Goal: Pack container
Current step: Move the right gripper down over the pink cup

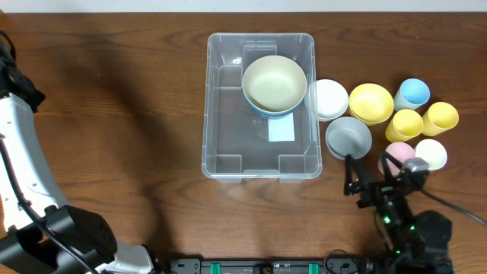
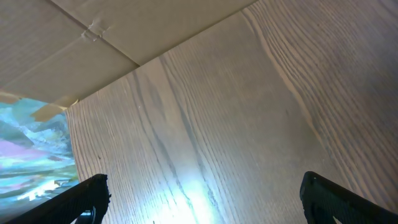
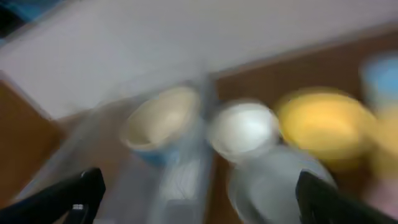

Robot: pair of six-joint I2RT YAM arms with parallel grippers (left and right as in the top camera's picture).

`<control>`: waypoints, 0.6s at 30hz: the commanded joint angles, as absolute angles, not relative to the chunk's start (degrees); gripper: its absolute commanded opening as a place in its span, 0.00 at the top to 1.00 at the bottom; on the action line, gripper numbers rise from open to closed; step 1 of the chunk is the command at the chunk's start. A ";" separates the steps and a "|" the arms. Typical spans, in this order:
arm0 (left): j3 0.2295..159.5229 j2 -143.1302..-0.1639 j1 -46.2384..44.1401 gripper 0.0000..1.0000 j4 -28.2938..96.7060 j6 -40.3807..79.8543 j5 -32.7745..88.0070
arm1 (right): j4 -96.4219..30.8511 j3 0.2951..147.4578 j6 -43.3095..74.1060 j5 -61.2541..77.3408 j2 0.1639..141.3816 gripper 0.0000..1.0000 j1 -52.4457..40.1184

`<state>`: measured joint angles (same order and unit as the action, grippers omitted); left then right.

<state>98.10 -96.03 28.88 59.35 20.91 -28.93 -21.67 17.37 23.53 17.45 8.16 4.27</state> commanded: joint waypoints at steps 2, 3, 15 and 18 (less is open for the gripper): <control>98.30 -96.51 29.08 0.02 59.51 20.60 -30.04 | -30.68 28.18 22.59 1.98 16.78 0.01 4.99; 98.30 -96.51 29.08 0.02 59.51 20.60 -30.04 | -33.06 30.92 21.23 0.36 19.49 0.01 4.99; 98.30 -96.51 29.08 0.02 59.51 20.60 -30.04 | -48.66 49.41 13.61 -2.57 49.71 0.01 4.99; 98.30 -96.51 29.08 0.02 59.48 20.60 -30.04 | -48.82 49.52 11.38 -2.83 55.68 0.01 4.97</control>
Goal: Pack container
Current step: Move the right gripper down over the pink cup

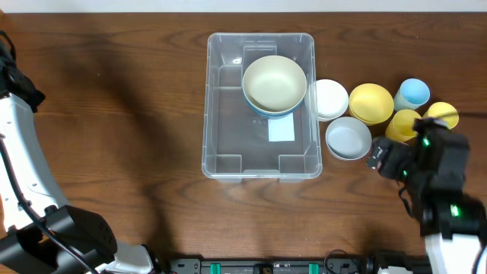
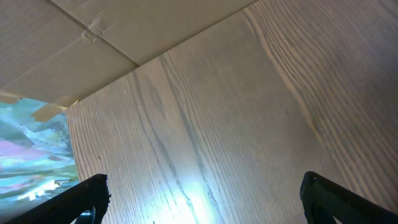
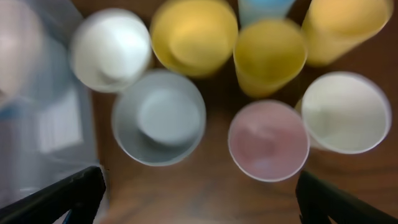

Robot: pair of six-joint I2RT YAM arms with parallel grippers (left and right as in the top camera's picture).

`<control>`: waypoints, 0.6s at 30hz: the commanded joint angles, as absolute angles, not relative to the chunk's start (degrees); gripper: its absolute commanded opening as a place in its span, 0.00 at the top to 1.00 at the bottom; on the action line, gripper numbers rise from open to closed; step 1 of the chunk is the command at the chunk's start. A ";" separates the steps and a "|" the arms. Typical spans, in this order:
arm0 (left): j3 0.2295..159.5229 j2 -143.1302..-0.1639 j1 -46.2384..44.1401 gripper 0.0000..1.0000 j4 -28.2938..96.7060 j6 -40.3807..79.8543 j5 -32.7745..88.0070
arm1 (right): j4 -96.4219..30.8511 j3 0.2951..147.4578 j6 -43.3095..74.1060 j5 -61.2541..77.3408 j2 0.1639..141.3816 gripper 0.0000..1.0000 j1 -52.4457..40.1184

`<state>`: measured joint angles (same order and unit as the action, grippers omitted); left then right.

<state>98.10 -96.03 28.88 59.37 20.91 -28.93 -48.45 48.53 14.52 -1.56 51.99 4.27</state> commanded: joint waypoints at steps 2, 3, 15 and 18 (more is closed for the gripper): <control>98.30 -96.51 29.08 0.02 59.48 20.60 -30.04 | -49.01 49.52 10.04 -2.83 58.39 0.01 4.97; 98.30 -96.51 29.08 0.02 59.48 20.60 -30.04 | -49.04 49.52 9.98 -2.96 59.66 0.01 4.99; 98.30 -96.51 29.08 0.02 59.48 20.60 -30.04 | -47.11 49.50 4.84 -6.35 65.52 0.41 4.97; 98.30 -96.51 29.08 0.02 59.51 20.60 -30.04 | -46.89 49.50 4.14 -6.74 68.20 0.46 4.97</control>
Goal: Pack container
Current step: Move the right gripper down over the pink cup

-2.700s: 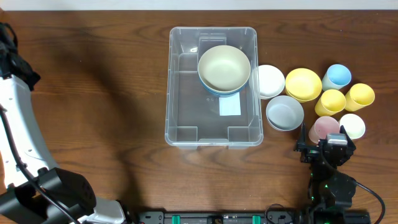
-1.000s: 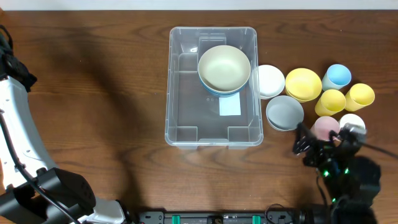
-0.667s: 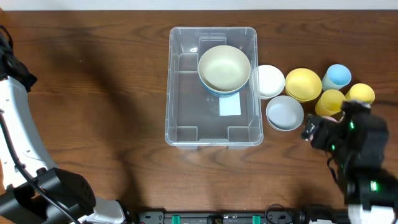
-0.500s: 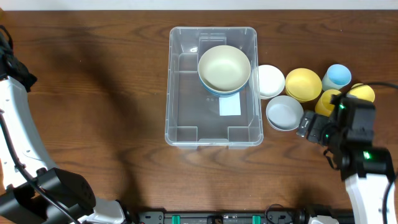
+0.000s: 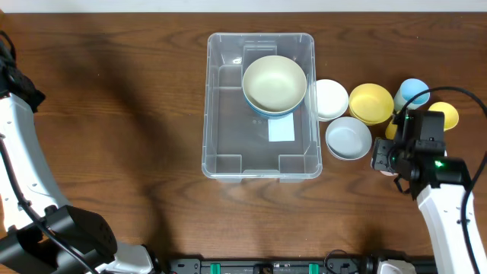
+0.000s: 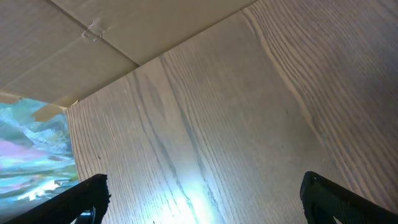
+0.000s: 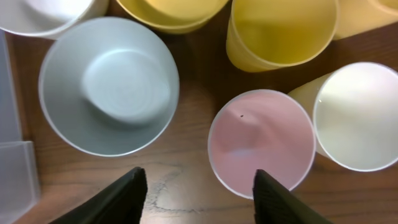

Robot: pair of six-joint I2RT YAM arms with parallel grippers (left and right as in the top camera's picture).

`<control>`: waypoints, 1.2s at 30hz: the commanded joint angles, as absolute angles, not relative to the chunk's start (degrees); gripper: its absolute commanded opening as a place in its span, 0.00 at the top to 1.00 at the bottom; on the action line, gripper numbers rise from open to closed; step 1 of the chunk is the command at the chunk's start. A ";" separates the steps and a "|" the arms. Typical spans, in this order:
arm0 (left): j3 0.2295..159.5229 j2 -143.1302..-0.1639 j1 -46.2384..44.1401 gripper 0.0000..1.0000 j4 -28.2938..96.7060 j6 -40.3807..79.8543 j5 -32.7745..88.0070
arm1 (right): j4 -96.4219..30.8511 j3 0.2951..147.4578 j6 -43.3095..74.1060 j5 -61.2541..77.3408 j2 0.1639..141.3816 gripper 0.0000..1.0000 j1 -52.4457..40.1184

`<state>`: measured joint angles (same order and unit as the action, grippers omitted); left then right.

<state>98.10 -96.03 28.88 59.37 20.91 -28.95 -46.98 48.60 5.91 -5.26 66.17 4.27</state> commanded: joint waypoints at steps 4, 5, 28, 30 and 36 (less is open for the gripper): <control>98.30 -96.51 29.08 0.02 59.48 20.60 -30.04 | -46.04 49.50 4.14 -7.81 72.01 0.49 4.97; 98.30 -96.51 29.08 0.02 59.51 20.60 -30.04 | -45.84 49.50 4.14 -7.81 72.86 0.49 4.97; 98.30 -96.51 29.08 0.02 59.48 20.60 -30.04 | -41.76 49.28 4.16 -10.13 79.50 0.70 4.97; 98.30 -96.51 29.08 0.02 59.48 20.60 -30.04 | -41.56 49.28 4.16 -10.13 79.70 0.71 4.99; 98.30 -96.51 29.08 0.02 59.48 20.60 -30.04 | -41.52 49.28 4.19 -10.13 79.77 0.76 4.99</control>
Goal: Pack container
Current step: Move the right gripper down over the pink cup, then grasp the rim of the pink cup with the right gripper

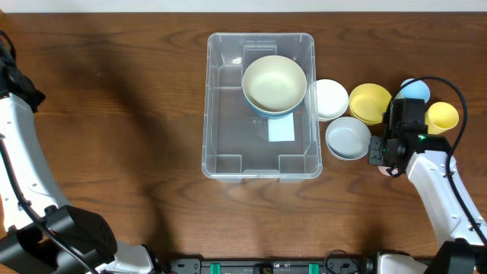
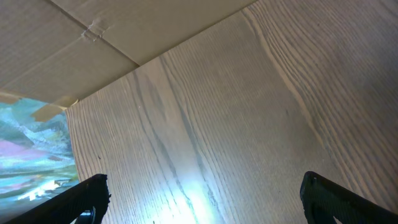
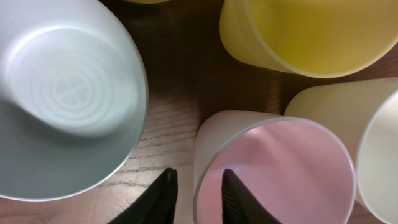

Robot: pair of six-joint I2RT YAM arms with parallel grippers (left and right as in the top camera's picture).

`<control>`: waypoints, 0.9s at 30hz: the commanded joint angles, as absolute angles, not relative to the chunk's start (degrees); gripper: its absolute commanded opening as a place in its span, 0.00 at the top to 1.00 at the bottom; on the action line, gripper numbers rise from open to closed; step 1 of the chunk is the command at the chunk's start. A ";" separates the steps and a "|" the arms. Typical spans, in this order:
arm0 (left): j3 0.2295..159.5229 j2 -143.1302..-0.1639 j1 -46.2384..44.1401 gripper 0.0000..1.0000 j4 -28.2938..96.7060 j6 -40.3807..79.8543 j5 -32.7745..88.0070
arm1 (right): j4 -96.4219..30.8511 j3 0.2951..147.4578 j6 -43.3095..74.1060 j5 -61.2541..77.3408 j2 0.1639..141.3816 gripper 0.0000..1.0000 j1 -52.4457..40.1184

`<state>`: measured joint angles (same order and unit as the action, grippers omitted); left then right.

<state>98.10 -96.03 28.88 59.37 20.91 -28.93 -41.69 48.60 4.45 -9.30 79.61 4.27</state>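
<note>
A clear plastic container (image 1: pixel 209 106) stands mid-table and holds a cream bowl (image 1: pixel 274 82) nested on a blue one. To its right stand a white bowl (image 1: pixel 330 99), a yellow bowl (image 1: pixel 370 103), a grey bowl (image 1: pixel 348 138) and several cups. My right gripper (image 3: pixel 196 180) is open, low over the pink cup (image 3: pixel 280 180). One finger is outside the cup's left rim and one inside, with a gap on each side. Far off at the left, my left gripper (image 2: pixel 202 199) is wide open with nothing in it, over pale wood.
A yellow cup (image 3: pixel 298 31) and a cream cup (image 3: pixel 379 143) crowd the pink cup at the top and right. The grey bowl (image 3: pixel 62 93) lies close on its left. A blue cup (image 1: pixel 415 90) and another yellow cup (image 1: pixel 443 116) stand behind.
My right gripper has come down closer to the pink cup and its fingers stand nearer together, now astride the cup's left rim. The left arm has not moved.
My right gripper was wide open, low near the table's front edge, facing the bowls. Then it was above the group of cups. Then it was over the pink cup with narrower fingers, and now it straddles that cup's rim. Container contents unchanged.
</note>
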 commanded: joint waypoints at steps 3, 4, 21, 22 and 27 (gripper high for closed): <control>98.30 -96.51 29.08 0.02 59.48 20.60 -30.04 | -41.58 49.12 4.19 -10.24 79.83 0.76 4.99; 98.30 -96.51 29.08 0.02 59.48 20.60 -30.04 | -41.54 48.93 4.21 -10.39 79.83 0.76 4.99; 98.30 -96.51 29.08 0.02 59.51 20.60 -30.04 | -41.34 48.18 4.21 -10.79 79.85 0.83 4.99; 98.30 -96.51 29.08 0.02 59.48 20.60 -30.04 | -41.19 48.01 4.23 -10.98 79.85 0.84 4.99; 98.30 -96.51 29.08 0.02 59.48 20.60 -30.04 | -41.06 47.66 4.23 -11.16 79.85 0.86 4.99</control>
<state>98.10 -96.03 28.88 59.37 20.91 -28.93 -41.15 48.14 4.25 -10.15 79.64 4.27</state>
